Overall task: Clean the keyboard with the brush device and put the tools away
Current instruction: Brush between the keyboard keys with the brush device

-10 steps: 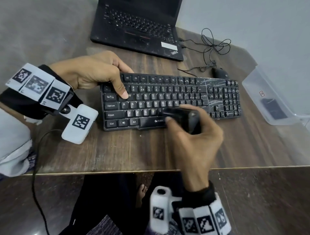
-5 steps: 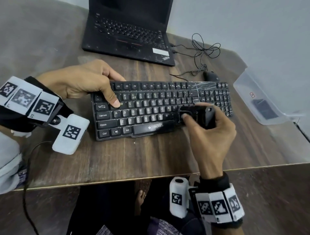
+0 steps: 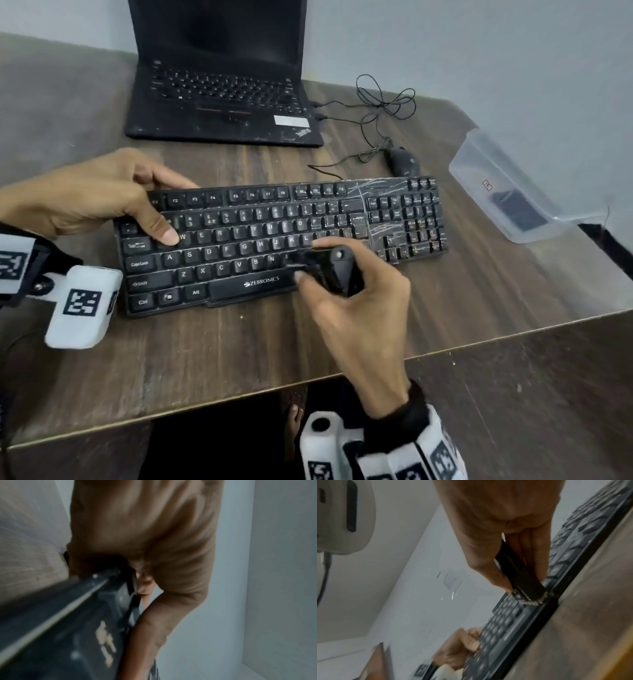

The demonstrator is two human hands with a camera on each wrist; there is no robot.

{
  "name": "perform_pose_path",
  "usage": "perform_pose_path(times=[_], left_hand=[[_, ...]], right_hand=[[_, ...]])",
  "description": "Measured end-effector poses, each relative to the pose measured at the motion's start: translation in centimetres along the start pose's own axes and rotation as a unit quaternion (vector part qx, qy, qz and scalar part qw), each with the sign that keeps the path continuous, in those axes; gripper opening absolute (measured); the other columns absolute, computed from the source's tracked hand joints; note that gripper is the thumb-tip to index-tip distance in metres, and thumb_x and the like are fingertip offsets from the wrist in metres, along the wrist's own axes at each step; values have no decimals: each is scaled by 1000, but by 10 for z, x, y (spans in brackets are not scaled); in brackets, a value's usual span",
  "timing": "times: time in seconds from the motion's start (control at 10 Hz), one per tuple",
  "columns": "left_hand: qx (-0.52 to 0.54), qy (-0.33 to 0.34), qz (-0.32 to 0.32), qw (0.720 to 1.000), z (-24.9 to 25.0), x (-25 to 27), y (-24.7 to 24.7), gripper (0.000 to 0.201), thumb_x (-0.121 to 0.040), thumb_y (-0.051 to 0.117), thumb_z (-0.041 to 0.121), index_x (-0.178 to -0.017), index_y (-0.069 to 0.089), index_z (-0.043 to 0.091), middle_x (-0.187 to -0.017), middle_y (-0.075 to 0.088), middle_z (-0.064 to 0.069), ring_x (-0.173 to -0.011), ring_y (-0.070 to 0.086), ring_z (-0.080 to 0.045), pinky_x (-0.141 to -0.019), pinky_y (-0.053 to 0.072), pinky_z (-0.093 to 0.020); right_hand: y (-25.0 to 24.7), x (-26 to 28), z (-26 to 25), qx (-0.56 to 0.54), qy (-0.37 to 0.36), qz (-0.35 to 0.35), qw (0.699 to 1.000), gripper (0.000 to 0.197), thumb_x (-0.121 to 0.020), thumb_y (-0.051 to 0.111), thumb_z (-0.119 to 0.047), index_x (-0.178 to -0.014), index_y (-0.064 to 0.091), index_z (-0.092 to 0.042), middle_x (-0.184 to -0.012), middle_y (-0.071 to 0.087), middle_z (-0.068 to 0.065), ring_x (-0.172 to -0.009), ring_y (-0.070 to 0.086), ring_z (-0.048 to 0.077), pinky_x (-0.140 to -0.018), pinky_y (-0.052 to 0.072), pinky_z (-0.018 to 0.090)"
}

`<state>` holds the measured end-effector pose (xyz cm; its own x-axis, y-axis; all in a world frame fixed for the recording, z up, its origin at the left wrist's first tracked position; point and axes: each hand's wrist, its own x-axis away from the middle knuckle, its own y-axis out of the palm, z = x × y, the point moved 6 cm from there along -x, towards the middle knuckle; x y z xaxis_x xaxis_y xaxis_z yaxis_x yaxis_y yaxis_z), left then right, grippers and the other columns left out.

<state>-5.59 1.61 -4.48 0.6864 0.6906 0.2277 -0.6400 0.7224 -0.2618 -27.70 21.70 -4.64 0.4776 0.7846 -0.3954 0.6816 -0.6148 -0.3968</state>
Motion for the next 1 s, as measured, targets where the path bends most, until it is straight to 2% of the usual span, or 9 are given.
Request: perform_pose_path(times=[0.2,0.3,0.4,0.5,0.6,0.7,0.8,0.9,1.0], left_hand=[[-13,19,21,1000,3,2,-6,80,-20,90,16,-99,82,22,-93,78,-22,-84,77,-37,-72,63,-40],[-18,24,25,999,4,2,-10,80,-15,91,18,-94,83,24,-90,78,-21,-76,77,-32,-62,62,-32],[-23,34,29,999,6,4,-12,89,-3,97,31,-90,84,28,-87,78,-18,-72,77,-26,-60,60,-26],[-12,37,29,999,5,4,-12,93,1,97,36,-90,84,29,-87,79,-15,-75,78,-25,-60,59,-22],[-15,37,18,999,4,1,-11,92,-2,99,34,-92,84,28,-90,79,-16,-81,78,-30,-64,61,-25],[-14,25,14,999,-1,-1,-13,81,-17,93,17,-97,83,25,-94,78,-20,-88,77,-37,-71,63,-31],[-14,28,12,999,-2,0,-14,85,-14,95,19,-98,83,26,-95,78,-19,-88,77,-36,-71,62,-31],[-21,41,8,999,1,-1,-12,91,-6,98,26,-96,83,28,-94,78,-18,-85,77,-33,-67,62,-30],[-58,31,16,998,-5,-2,-20,92,-11,99,33,-101,82,28,-96,79,-14,-91,77,-35,-82,62,-50]], right_hand=[[-51,-20,28,65,46,136,987,28,-75,90,-13,-98,81,-27,-79,76,-20,-76,71,-7,-77,62,22],[-13,5,12,-2,18,43,999,33,-76,89,-5,-101,80,-25,-84,78,-18,-79,74,-5,-74,58,13],[-18,4,23,-10,36,47,998,33,-75,90,-8,-100,79,-27,-85,79,-17,-80,75,-1,-76,63,25],[-50,-13,44,36,73,121,989,29,-74,91,-15,-96,78,-27,-79,77,-16,-75,73,1,-75,64,38],[-31,-6,24,20,38,71,997,32,-76,90,-11,-100,76,-26,-83,76,-18,-79,74,-2,-75,63,25],[-14,2,15,-2,19,9,1000,31,-77,90,-9,-99,76,-26,-84,77,-18,-79,74,-1,-74,60,17],[-42,-24,30,48,52,78,994,28,-74,90,-17,-96,77,-29,-81,77,-16,-77,74,0,-77,64,32],[-51,-37,31,65,60,92,992,26,-74,88,-19,-93,76,-30,-78,76,-11,-75,73,5,-77,63,38],[-16,-23,11,43,34,-19,998,29,-75,89,-18,-98,75,-30,-79,74,-16,-75,72,2,-71,62,26]])
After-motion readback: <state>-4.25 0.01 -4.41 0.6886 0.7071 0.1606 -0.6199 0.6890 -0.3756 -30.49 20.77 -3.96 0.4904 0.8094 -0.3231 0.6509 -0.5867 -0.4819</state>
